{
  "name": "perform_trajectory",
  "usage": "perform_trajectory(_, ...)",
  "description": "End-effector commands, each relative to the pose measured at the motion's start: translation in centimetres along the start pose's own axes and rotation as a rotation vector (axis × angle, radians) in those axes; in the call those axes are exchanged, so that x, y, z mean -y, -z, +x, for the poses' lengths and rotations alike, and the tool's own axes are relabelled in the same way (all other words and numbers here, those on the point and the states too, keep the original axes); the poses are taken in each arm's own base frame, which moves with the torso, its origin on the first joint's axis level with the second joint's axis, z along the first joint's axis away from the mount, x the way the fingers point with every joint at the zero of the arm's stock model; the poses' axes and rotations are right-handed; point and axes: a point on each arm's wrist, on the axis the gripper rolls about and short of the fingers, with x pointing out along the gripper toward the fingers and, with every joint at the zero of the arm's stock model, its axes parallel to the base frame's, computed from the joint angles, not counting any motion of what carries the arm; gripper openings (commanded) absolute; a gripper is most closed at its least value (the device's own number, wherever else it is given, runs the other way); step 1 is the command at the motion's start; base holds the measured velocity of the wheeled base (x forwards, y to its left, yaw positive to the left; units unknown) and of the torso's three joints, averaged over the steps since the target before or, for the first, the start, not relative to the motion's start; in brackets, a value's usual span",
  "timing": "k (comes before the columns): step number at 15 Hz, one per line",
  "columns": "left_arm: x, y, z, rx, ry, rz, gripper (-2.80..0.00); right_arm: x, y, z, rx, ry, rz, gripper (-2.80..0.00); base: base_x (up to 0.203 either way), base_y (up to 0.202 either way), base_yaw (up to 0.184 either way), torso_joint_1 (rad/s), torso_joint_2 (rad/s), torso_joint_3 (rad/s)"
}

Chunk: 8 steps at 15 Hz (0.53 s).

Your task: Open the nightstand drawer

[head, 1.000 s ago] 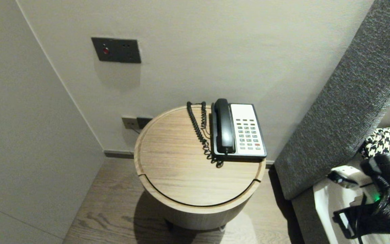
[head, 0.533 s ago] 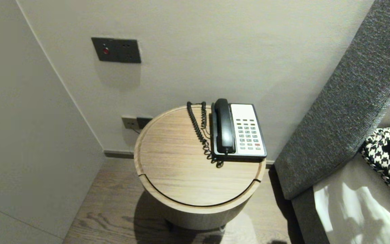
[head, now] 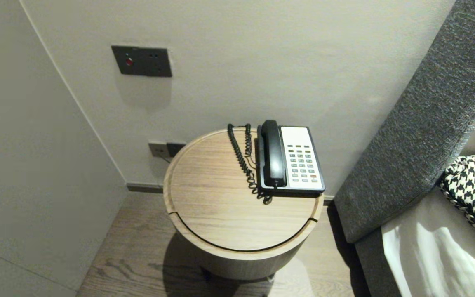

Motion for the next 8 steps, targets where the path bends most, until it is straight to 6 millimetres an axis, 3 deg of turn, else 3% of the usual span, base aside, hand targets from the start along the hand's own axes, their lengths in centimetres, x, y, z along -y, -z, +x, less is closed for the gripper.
perform_trajectory(1,0.0,0.0,0.0,0.002,-0.001,0.0,-2.8,-0.1,-0.4,-4.8,0.096,0.008,-0.002,-2.8,0.0,0.0,0.0,0.0,0.0,0.0)
perform_trajectory(5,0.0,0.0,0.0,0.002,-0.001,0.0,-2.8,-0.9,2.9,-11.7,0.119,-0.032,0.014,-2.8,0.0,0.0,0.0,0.0,0.0,0.0)
perform_trajectory(8,0.0,0.0,0.0,0.002,-0.001,0.0,-2.8,-1.5,8.2,-13.5,0.041,-0.108,0.025,-2.8,0.0,0.0,0.0,0.0,0.0,0.0)
